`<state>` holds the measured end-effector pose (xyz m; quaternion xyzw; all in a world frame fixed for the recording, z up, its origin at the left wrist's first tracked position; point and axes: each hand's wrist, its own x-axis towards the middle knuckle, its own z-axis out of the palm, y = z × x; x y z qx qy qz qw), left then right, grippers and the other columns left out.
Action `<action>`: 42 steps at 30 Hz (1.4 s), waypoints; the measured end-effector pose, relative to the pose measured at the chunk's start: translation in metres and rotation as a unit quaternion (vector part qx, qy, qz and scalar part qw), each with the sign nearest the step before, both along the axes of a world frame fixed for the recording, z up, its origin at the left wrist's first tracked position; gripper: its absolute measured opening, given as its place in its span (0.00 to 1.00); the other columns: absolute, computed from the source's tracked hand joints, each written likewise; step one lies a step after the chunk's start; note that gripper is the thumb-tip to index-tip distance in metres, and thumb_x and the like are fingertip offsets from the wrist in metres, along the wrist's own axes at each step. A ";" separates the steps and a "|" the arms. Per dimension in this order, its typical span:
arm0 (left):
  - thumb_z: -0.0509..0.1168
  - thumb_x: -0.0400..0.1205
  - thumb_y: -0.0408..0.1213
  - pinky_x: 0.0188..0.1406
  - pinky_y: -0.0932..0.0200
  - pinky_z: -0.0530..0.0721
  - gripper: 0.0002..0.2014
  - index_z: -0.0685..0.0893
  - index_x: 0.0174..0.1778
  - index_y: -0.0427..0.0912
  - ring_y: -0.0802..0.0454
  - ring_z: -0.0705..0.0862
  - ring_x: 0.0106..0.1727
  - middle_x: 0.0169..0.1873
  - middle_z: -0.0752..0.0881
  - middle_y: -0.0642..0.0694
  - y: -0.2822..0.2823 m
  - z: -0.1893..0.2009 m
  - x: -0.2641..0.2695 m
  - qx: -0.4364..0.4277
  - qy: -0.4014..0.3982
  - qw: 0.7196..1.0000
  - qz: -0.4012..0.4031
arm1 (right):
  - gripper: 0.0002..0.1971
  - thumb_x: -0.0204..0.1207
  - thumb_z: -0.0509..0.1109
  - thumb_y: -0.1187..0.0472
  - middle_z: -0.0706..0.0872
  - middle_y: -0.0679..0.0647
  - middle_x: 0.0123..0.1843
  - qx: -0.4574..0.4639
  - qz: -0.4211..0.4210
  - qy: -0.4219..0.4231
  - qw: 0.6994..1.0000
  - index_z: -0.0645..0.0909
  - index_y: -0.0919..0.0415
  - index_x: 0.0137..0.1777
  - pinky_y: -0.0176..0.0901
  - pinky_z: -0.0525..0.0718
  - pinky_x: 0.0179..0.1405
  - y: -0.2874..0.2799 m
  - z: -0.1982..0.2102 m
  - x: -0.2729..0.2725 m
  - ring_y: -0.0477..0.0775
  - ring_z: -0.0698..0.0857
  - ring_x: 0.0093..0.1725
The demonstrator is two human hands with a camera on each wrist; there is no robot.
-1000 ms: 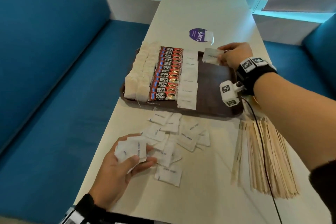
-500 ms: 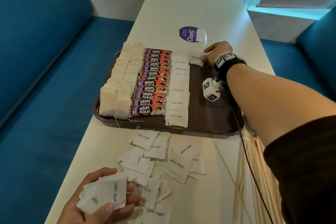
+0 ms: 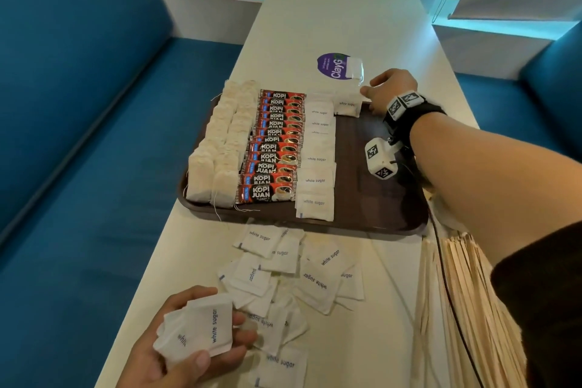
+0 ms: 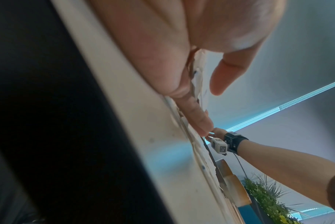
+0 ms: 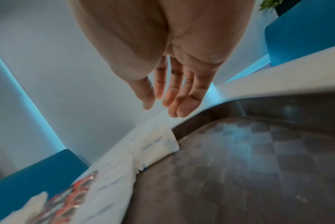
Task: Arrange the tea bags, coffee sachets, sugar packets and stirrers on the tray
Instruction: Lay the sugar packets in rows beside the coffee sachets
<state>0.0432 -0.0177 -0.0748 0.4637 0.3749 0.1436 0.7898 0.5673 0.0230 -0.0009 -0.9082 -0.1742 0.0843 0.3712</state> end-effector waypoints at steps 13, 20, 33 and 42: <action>0.60 0.85 0.19 0.58 0.35 0.90 0.21 0.74 0.73 0.37 0.20 0.88 0.59 0.58 0.88 0.22 -0.015 0.009 0.002 0.037 -0.111 0.993 0.013 | 0.01 0.79 0.77 0.63 0.92 0.50 0.41 0.091 0.251 0.064 0.962 0.90 0.58 0.48 0.42 0.90 0.40 -0.093 0.101 -0.217 0.45 0.88 0.35; 0.71 0.80 0.29 0.46 0.36 0.91 0.18 0.80 0.65 0.33 0.27 0.91 0.48 0.53 0.89 0.22 -0.020 0.022 0.004 0.037 -0.083 0.995 0.028 | 0.10 0.74 0.81 0.54 0.89 0.44 0.50 0.019 0.307 0.115 0.945 0.88 0.45 0.54 0.35 0.85 0.41 -0.147 0.033 -0.329 0.42 0.87 0.40; 0.72 0.82 0.35 0.35 0.42 0.92 0.15 0.80 0.64 0.38 0.32 0.91 0.41 0.49 0.89 0.28 -0.021 0.025 0.002 0.036 -0.099 0.994 0.035 | 0.03 0.76 0.79 0.64 0.89 0.57 0.38 0.180 0.096 0.189 0.961 0.87 0.60 0.46 0.45 0.88 0.33 -0.183 -0.011 -0.367 0.54 0.88 0.33; 0.74 0.78 0.28 0.62 0.28 0.85 0.25 0.80 0.72 0.34 0.26 0.87 0.64 0.64 0.86 0.25 -0.017 0.016 -0.001 0.007 -0.129 0.992 0.010 | 0.04 0.76 0.78 0.61 0.91 0.44 0.42 0.125 0.222 0.141 0.957 0.89 0.50 0.47 0.30 0.85 0.45 -0.166 -0.018 -0.414 0.39 0.87 0.42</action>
